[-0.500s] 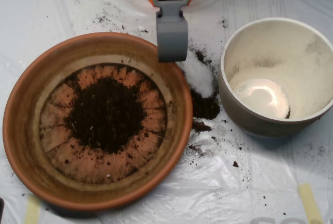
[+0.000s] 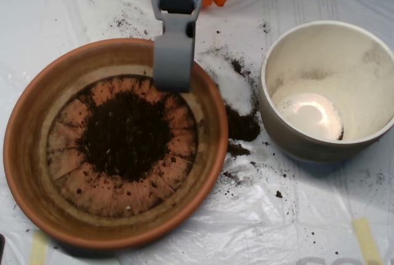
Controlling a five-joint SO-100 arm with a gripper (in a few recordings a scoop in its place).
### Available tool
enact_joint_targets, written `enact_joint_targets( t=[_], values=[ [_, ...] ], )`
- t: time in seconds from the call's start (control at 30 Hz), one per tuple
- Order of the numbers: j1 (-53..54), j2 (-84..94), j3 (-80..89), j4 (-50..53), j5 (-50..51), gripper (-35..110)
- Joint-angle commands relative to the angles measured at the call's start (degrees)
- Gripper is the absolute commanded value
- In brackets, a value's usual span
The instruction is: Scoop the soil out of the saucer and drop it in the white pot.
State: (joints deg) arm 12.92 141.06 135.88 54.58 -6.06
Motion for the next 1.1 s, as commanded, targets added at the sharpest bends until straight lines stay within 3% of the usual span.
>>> enact_joint_targets(
  t=[0.0, 0.43, 0.83, 1.07],
  values=[
    [5.01, 0.97, -2.64, -2.99, -1.05, 29],
    [9.14, -4.04, -0.88, -4.75, -2.72, 35],
    [10.02, -29.36, -10.9, -7.21, -2.81, 38],
    [10.37, -44.82, -22.85, -2.29, -3.43, 39]
  ],
)
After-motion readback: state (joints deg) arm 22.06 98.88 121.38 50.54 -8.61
